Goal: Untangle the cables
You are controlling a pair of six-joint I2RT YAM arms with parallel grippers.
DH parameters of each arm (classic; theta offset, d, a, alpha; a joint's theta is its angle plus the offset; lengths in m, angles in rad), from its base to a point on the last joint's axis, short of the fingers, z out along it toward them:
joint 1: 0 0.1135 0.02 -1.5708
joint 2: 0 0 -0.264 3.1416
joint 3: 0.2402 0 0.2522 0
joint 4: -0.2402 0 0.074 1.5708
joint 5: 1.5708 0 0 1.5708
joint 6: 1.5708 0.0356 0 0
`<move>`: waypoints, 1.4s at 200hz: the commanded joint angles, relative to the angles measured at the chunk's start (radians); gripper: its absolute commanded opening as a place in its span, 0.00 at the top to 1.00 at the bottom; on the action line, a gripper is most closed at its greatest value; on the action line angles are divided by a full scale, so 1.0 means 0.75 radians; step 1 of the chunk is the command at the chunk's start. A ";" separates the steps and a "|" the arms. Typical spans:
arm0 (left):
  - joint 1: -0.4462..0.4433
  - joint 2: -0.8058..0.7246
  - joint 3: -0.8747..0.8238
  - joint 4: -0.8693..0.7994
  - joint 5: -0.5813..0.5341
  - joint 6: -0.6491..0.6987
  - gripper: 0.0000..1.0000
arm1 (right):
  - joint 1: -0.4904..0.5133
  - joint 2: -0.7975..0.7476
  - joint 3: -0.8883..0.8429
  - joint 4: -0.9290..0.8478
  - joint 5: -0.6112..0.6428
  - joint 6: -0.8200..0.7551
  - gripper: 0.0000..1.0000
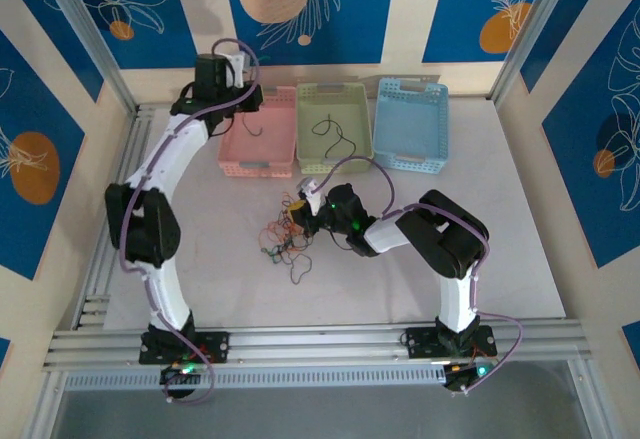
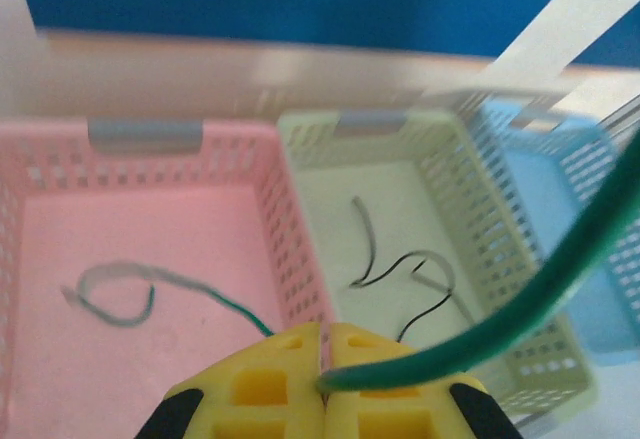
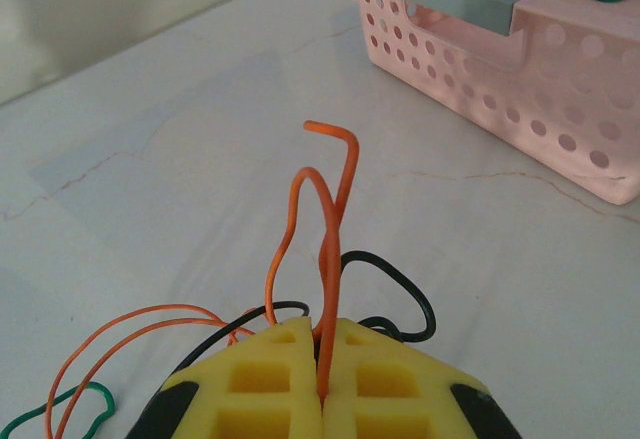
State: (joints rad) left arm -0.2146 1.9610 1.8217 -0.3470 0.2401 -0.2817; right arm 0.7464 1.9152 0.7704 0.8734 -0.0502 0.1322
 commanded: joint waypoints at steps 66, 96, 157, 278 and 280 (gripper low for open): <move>0.025 0.373 0.309 -0.461 -0.161 0.158 1.00 | -0.003 0.011 0.030 -0.030 -0.034 0.023 1.00; 0.028 0.439 0.377 -0.555 -0.210 0.201 1.00 | -0.002 0.013 0.035 -0.036 -0.026 0.024 1.00; 0.028 0.539 0.490 -0.692 -0.224 0.210 1.00 | 0.001 0.015 0.041 -0.048 -0.028 0.030 1.00; 0.026 0.341 0.524 -0.890 -0.292 0.229 0.46 | 0.003 0.025 0.069 -0.096 -0.027 0.033 1.00; 0.026 0.334 0.523 -0.892 -0.292 0.227 0.45 | 0.003 0.025 0.070 -0.098 -0.027 0.034 1.00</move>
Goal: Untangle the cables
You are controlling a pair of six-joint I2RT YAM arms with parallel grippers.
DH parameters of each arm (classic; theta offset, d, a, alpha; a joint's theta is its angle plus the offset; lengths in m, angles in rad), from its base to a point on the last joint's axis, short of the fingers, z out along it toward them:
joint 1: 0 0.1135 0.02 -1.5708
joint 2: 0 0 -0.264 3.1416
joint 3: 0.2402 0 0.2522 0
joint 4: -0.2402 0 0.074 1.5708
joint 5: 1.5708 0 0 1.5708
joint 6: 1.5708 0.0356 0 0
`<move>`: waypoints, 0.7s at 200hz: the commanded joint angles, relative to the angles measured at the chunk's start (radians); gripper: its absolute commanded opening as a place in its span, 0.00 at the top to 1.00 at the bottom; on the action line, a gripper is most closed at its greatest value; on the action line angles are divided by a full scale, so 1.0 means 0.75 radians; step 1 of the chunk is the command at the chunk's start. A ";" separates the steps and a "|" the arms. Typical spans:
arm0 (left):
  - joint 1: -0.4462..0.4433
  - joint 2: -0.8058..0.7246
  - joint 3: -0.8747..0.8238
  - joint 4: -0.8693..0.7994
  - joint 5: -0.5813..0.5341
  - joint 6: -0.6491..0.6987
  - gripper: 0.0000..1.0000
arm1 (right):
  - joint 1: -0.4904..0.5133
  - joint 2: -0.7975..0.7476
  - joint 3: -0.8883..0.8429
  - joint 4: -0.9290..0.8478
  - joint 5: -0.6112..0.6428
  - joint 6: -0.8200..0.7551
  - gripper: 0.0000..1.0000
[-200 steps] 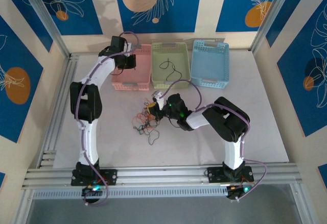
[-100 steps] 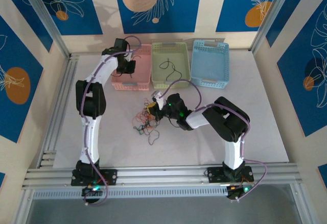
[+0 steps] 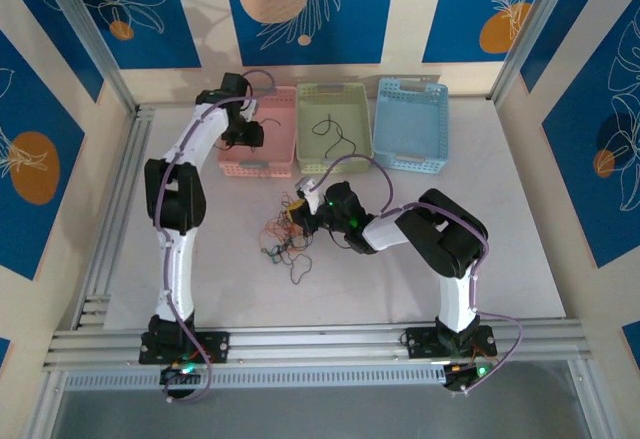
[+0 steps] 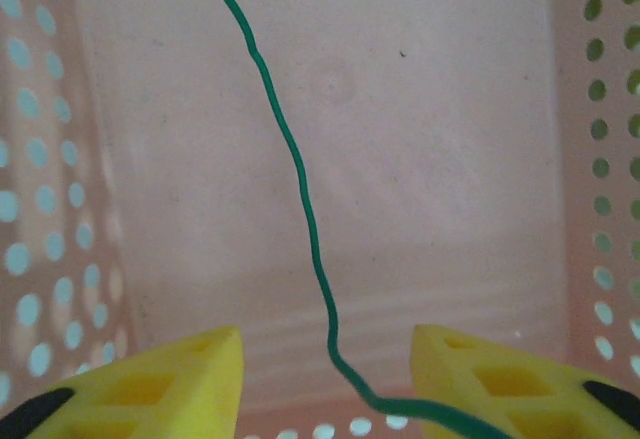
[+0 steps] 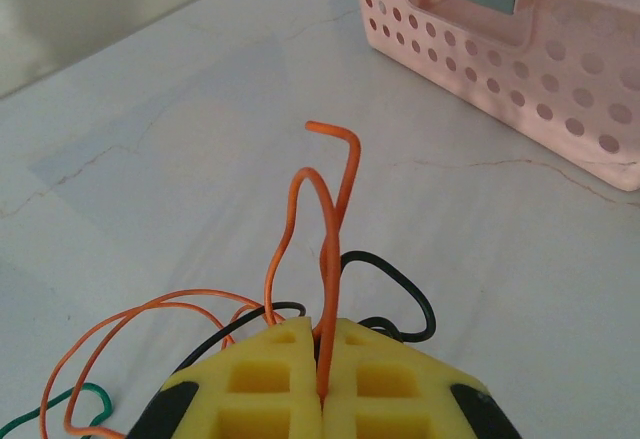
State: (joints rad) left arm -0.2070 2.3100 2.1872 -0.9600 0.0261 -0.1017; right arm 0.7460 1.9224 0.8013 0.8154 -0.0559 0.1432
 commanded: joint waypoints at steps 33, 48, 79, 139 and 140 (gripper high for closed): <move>0.015 -0.250 -0.007 -0.075 0.009 -0.023 0.35 | 0.006 0.015 0.028 -0.026 -0.020 0.022 1.00; 0.016 -0.282 -0.010 -0.087 0.026 -0.021 0.33 | 0.006 0.016 0.028 -0.025 -0.020 0.022 1.00; 0.016 -0.312 -0.017 -0.104 0.021 -0.015 0.32 | 0.006 0.012 0.026 -0.025 -0.018 0.021 1.00; -0.010 -0.440 -0.215 -0.011 0.255 -0.029 0.34 | 0.006 -0.009 0.012 -0.010 -0.014 0.024 1.00; -0.011 -0.446 -0.225 -0.007 0.257 -0.028 0.34 | 0.004 -0.010 0.008 -0.010 -0.016 0.024 1.00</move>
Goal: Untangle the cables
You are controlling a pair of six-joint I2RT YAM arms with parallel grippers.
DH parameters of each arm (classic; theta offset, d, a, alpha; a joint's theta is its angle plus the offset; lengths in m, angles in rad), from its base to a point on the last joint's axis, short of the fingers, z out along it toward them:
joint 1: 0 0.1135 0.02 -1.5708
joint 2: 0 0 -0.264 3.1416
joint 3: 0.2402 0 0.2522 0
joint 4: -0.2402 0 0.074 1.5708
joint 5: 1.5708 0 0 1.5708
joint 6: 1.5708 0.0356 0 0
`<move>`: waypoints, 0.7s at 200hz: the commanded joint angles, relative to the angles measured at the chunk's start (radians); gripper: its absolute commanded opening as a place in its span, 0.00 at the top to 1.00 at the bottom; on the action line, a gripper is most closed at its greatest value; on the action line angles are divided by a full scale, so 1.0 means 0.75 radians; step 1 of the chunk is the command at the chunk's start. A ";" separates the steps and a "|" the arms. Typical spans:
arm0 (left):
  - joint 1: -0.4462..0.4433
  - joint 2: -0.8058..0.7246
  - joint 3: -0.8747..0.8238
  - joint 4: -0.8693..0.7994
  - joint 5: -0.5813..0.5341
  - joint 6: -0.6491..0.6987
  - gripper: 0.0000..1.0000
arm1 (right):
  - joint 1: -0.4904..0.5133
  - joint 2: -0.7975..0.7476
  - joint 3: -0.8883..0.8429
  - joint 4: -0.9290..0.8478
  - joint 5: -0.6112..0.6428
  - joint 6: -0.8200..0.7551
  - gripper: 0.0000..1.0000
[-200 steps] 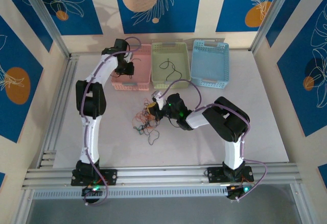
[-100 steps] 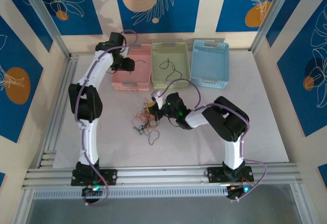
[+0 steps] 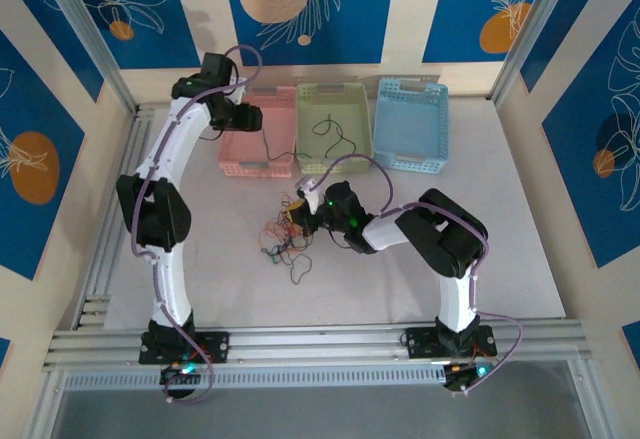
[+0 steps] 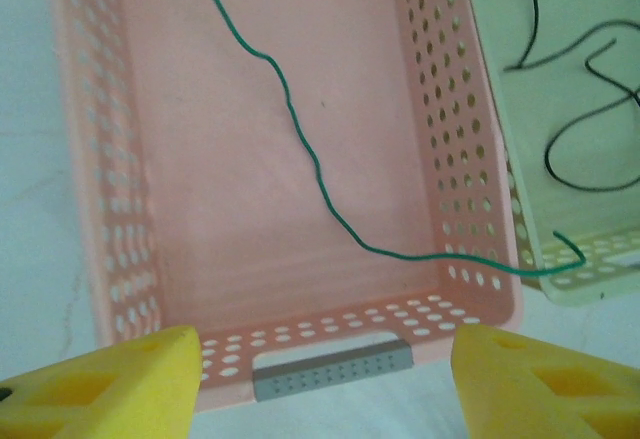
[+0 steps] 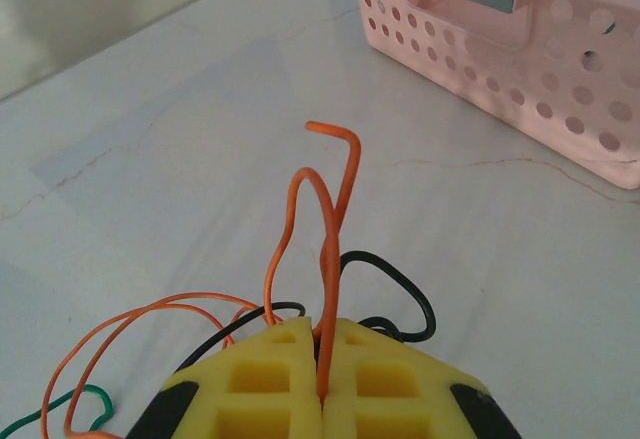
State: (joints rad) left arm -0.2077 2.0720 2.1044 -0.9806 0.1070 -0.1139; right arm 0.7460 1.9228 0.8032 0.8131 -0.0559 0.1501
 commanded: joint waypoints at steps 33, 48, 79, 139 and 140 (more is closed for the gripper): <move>-0.043 -0.460 -0.510 0.225 0.219 -0.089 0.34 | -0.019 -0.087 -0.070 0.051 -0.003 0.049 1.00; -0.054 -0.635 -0.731 0.333 0.284 -0.143 0.33 | -0.054 -0.150 -0.114 0.036 -0.003 0.108 1.00; -0.080 -0.961 -1.127 0.489 0.387 -0.242 0.33 | -0.180 -0.269 -0.184 -0.039 -0.121 0.340 1.00; -0.186 -1.342 -1.580 0.600 0.465 -0.377 0.31 | -0.292 -0.362 -0.270 -0.120 -0.137 0.584 1.00; -0.191 -1.342 -1.582 0.600 0.464 -0.379 0.31 | -0.291 -0.364 -0.266 -0.128 -0.135 0.586 1.00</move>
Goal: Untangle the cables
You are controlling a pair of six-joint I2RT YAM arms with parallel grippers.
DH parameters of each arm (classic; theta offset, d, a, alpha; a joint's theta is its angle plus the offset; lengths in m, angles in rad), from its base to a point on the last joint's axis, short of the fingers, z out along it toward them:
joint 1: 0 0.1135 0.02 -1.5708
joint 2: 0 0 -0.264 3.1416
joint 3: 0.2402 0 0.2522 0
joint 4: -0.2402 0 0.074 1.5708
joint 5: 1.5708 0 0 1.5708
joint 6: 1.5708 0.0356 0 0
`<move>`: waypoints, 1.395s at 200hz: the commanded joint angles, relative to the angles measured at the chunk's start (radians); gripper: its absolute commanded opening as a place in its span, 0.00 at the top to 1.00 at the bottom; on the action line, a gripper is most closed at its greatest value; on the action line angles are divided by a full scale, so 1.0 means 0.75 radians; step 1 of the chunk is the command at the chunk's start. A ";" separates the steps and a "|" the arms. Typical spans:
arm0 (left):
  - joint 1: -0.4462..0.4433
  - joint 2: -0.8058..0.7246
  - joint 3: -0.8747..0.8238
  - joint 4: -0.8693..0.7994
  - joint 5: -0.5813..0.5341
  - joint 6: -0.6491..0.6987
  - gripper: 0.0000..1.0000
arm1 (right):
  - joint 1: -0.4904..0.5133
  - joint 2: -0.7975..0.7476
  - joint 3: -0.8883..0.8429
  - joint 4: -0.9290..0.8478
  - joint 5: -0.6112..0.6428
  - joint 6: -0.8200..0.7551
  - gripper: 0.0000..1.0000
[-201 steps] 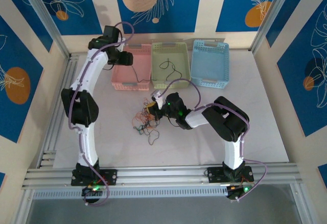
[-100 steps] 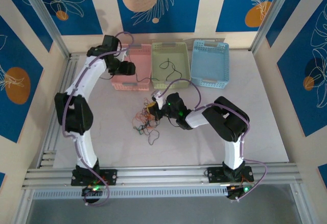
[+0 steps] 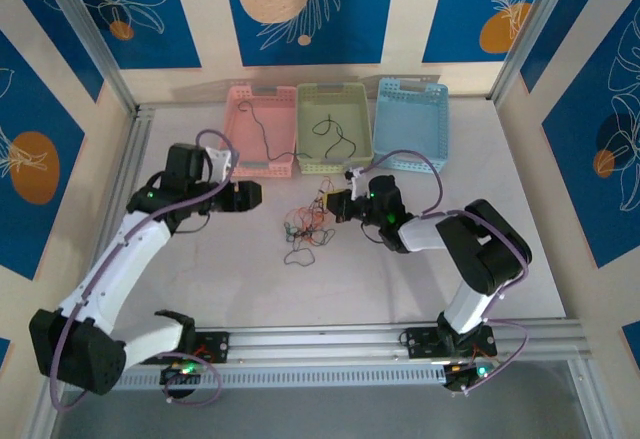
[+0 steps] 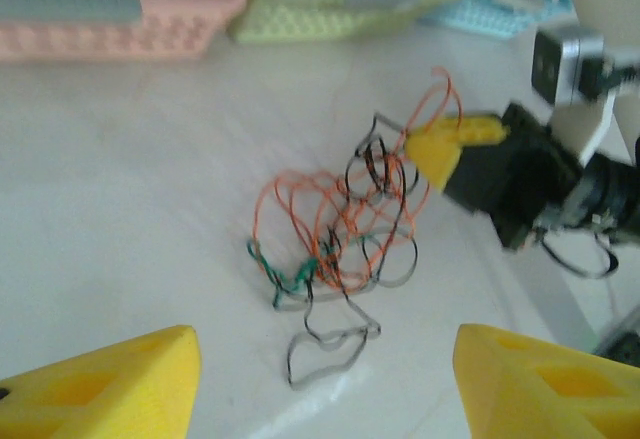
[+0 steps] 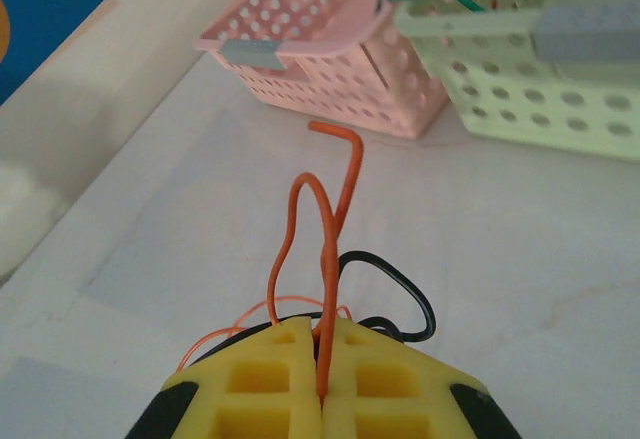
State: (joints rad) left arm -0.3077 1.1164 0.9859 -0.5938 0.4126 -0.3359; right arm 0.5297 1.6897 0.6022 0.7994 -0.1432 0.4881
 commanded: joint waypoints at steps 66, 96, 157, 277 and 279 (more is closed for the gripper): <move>-0.122 0.284 0.321 -0.015 -0.233 0.153 0.29 | -0.001 -0.028 0.018 -0.118 -0.017 0.144 0.99; -0.107 0.680 0.760 -0.192 -0.327 0.371 0.28 | -0.001 -0.010 0.018 -0.098 -0.018 0.145 0.99; -0.141 1.305 1.606 -0.592 -0.378 0.704 0.26 | -0.001 0.024 0.039 -0.091 -0.034 0.150 0.98; -0.307 1.645 1.833 -0.618 -0.644 0.785 0.33 | 0.000 0.042 0.055 -0.102 -0.046 0.151 0.98; -0.307 1.648 1.833 -0.618 -0.645 0.785 0.33 | -0.001 0.043 0.056 -0.101 -0.046 0.151 0.98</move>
State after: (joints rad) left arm -0.5434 2.3280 2.3199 -1.0206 -0.0174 0.2207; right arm 0.5297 1.7058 0.6178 0.7166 -0.1616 0.5888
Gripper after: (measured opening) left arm 0.687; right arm 0.062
